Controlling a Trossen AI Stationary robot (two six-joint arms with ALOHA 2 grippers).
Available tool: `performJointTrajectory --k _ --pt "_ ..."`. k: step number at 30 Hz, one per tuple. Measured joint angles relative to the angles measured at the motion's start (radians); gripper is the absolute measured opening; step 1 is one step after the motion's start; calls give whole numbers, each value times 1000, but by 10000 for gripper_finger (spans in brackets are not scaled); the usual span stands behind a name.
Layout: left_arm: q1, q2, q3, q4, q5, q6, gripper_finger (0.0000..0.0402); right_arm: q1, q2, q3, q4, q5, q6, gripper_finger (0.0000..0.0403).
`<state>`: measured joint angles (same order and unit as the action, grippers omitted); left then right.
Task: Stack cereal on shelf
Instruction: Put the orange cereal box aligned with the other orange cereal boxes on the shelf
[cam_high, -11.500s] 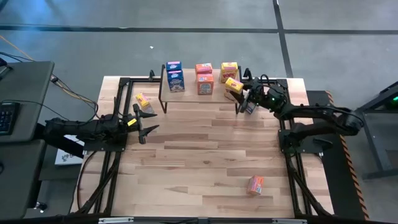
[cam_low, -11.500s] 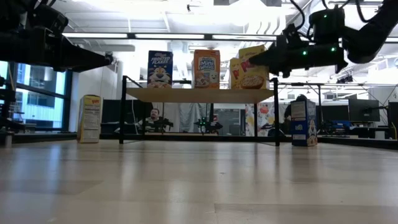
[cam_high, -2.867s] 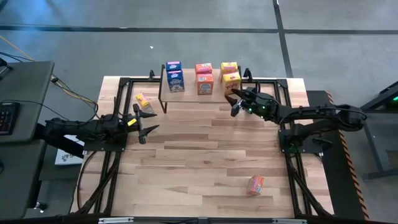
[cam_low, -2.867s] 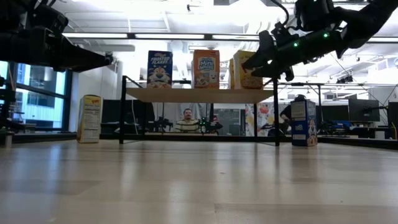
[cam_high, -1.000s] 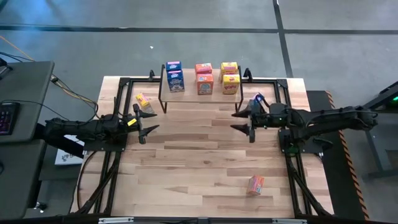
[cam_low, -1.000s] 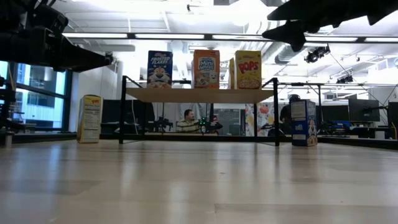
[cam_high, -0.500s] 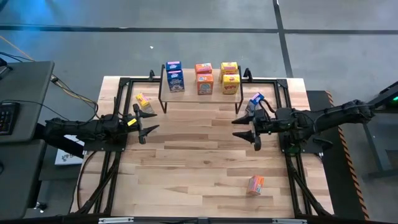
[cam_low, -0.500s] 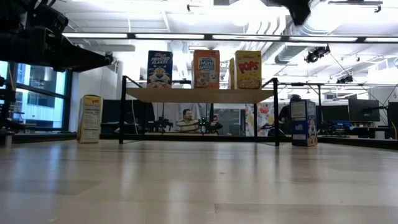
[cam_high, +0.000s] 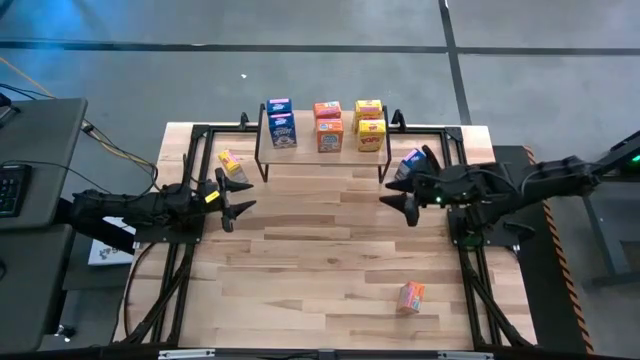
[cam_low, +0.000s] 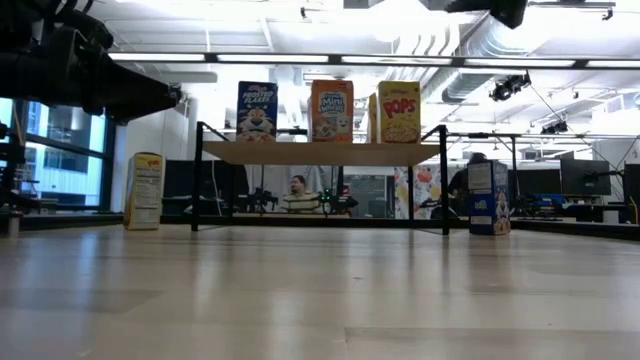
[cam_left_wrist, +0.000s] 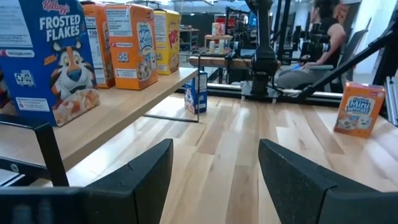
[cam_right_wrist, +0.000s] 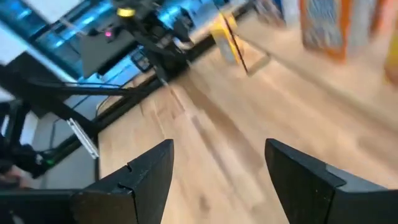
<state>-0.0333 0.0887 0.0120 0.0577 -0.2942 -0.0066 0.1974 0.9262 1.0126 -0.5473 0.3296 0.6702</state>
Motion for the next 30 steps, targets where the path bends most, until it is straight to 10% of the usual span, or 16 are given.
performJointTrajectory --k 20,30 --pt "0 0 0 0 7 -124 229 97 209 77 -494 -510 961 245" --pt "0 0 0 -3 7 -167 229 313 291 77 -503 -514 1303 245"
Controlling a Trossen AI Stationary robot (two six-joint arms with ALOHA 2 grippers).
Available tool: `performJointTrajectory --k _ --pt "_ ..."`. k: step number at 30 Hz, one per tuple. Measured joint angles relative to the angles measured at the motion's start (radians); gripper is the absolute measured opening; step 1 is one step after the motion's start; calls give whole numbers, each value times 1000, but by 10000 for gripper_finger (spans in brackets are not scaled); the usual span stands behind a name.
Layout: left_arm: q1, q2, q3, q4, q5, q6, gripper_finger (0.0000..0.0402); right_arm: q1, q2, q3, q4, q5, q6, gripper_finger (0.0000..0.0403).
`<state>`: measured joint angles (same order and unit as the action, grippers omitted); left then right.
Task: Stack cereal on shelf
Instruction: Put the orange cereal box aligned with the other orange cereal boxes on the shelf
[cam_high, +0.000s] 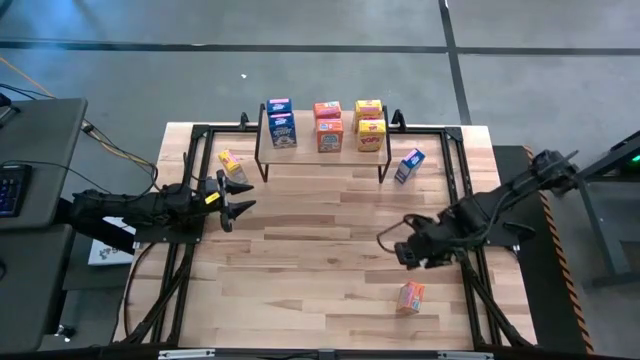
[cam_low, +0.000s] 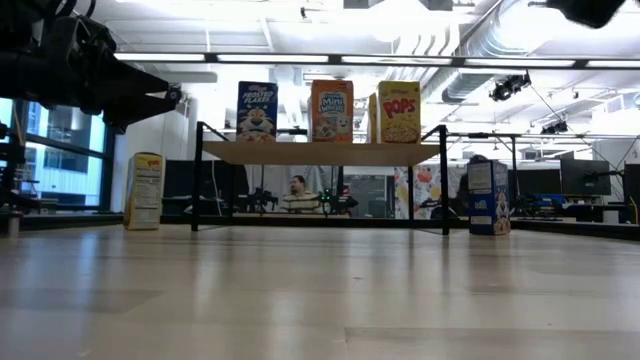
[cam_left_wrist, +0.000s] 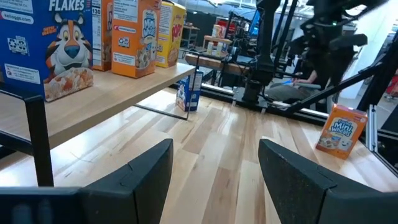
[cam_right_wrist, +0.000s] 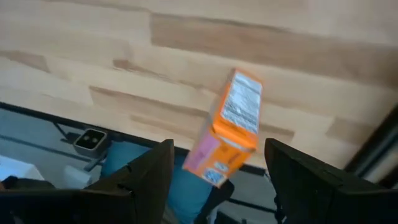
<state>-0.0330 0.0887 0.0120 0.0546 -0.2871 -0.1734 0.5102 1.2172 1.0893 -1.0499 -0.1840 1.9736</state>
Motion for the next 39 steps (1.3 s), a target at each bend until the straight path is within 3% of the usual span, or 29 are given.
performJointTrajectory --k 9,13,21,27,39 --pt "0 0 0 -1 0 0 229 178 9 0 1 131 330 245" --pt "0 0 0 -1 0 0 229 222 54 0 10 101 401 245" --pt "0 0 0 -1 0 10 229 231 146 0 115 151 384 245" --pt "0 0 0 -1 0 10 229 231 188 2 127 100 385 245" --pt "0 0 0 -1 0 9 229 227 178 56 20 113 375 245"
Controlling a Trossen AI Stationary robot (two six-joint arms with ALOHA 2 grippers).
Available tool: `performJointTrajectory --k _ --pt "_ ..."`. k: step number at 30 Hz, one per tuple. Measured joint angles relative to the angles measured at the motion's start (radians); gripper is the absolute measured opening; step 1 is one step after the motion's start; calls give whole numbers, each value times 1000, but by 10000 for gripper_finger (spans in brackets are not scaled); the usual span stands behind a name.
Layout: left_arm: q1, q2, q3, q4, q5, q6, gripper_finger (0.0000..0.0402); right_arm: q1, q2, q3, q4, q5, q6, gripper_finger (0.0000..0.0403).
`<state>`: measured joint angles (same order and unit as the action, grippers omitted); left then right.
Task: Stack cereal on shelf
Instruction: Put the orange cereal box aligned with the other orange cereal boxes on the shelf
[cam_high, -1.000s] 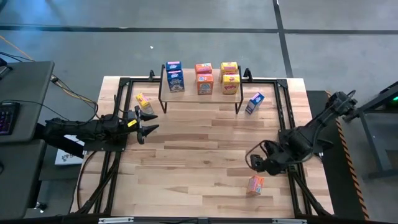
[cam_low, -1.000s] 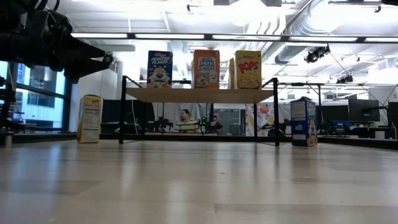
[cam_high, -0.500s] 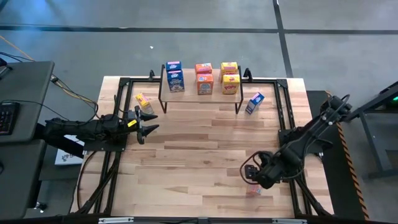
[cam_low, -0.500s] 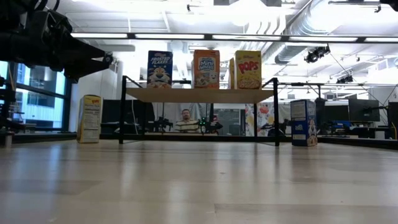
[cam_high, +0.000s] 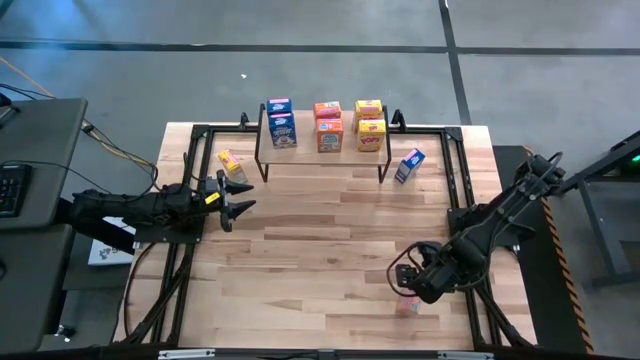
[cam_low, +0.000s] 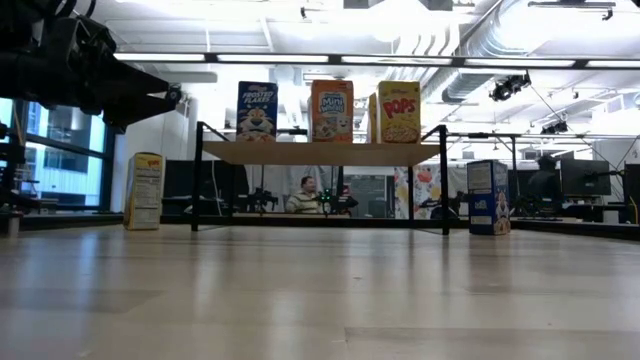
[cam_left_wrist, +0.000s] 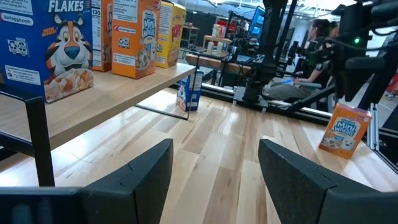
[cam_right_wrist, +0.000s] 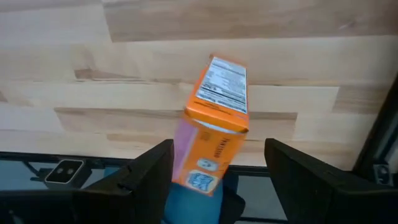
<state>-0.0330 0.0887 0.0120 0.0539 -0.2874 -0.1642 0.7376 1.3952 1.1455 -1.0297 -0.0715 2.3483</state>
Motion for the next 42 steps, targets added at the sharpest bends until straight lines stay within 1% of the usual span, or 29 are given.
performJointTrajectory --k 5,8,12,16,29,34,38,42 --pt "0 0 0 0 0 0 229 0 -1 68 -95 10 8 245" --pt "0 0 0 0 0 0 229 0 5 70 -96 7 10 245" --pt "0 0 0 0 0 0 229 0 55 70 -81 -18 6 245" --pt "0 0 0 0 0 0 229 0 94 70 -36 -7 -9 245" --pt "0 0 0 0 0 -18 229 3 98 70 -43 -18 7 245" --pt "0 0 0 0 0 -17 229 2 99 70 -38 11 8 245" --pt "0 0 0 0 0 -17 229 3 129 71 -43 -14 2 245" --pt "0 0 0 0 0 -17 229 3 153 74 -34 -16 -16 245"
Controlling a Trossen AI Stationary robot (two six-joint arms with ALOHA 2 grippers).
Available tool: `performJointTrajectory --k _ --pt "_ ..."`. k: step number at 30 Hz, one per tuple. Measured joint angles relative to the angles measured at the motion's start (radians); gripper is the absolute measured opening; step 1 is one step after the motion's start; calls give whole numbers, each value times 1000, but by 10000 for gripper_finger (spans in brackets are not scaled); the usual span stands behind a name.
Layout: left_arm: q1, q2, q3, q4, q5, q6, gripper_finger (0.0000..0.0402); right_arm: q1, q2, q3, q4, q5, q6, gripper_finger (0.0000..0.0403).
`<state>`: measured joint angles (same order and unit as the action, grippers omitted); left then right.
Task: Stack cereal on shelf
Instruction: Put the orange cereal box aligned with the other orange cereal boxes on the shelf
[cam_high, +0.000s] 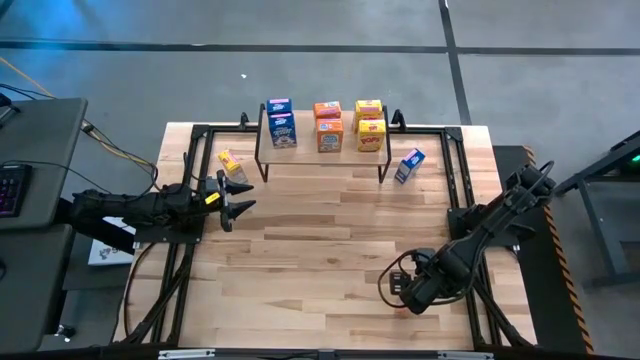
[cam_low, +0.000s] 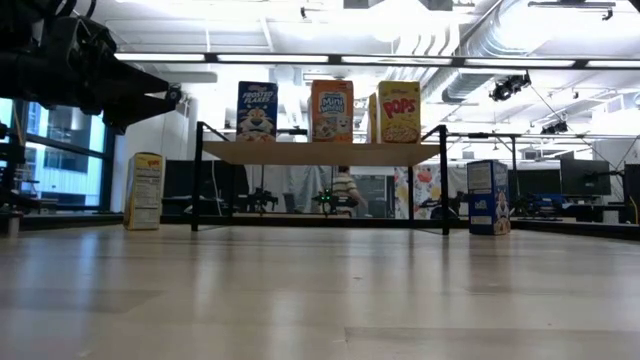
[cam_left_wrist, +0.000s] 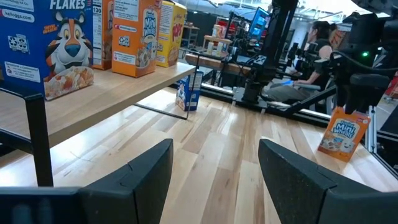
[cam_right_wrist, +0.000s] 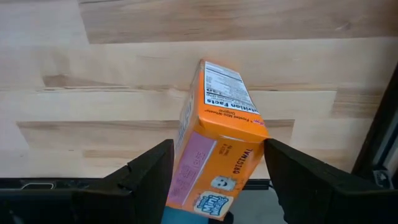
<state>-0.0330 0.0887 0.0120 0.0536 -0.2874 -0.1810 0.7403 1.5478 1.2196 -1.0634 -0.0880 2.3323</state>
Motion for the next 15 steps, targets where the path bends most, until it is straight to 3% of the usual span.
performJointTrajectory --k 15 --pt "0 0 0 0 0 0 229 -1 -15 -3 -30 -5 -50 245"
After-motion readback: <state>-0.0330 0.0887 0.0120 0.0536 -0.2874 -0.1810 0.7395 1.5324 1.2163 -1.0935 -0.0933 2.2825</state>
